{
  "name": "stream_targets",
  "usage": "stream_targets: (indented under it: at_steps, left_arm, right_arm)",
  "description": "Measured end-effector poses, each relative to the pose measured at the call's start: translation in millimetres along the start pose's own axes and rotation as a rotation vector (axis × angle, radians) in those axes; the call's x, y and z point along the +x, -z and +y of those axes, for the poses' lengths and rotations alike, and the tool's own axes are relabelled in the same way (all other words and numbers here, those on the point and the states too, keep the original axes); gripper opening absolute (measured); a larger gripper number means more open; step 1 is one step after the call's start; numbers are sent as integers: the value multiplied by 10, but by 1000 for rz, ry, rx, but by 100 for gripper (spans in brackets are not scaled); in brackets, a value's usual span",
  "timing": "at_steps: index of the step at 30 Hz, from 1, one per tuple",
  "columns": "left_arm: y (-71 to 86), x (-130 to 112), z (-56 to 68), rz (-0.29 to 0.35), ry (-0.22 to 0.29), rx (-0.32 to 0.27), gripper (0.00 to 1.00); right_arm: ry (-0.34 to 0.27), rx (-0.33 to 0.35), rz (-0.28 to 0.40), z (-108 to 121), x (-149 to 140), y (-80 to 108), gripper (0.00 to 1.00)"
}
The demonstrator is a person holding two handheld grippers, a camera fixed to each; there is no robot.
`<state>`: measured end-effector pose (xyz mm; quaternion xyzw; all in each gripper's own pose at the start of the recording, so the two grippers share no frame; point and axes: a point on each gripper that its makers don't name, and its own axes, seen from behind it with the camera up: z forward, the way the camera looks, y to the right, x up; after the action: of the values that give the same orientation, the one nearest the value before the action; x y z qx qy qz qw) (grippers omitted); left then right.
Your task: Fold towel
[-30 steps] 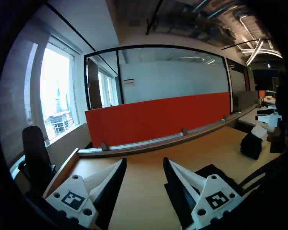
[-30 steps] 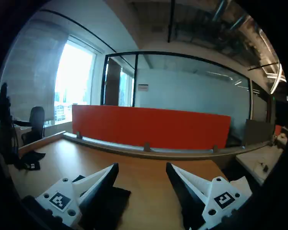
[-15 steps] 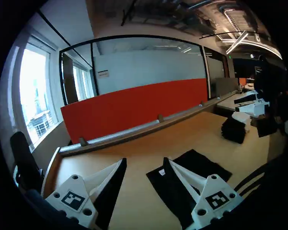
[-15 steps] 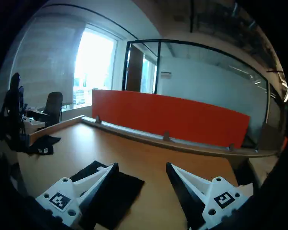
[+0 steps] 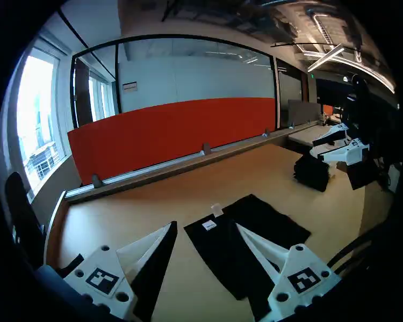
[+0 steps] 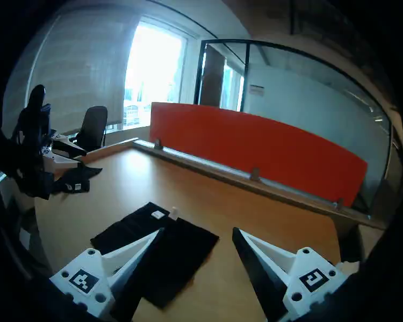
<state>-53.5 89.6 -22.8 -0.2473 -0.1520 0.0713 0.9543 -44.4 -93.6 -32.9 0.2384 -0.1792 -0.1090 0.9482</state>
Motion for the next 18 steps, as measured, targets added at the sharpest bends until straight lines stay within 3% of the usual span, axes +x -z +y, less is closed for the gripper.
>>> stream_targets:
  at_steps: [18]
  left_arm:
    - [-221, -629, 266, -102, -50, -64, 69]
  right_arm:
    - [28, 65, -109, -248, -650, -236, 95]
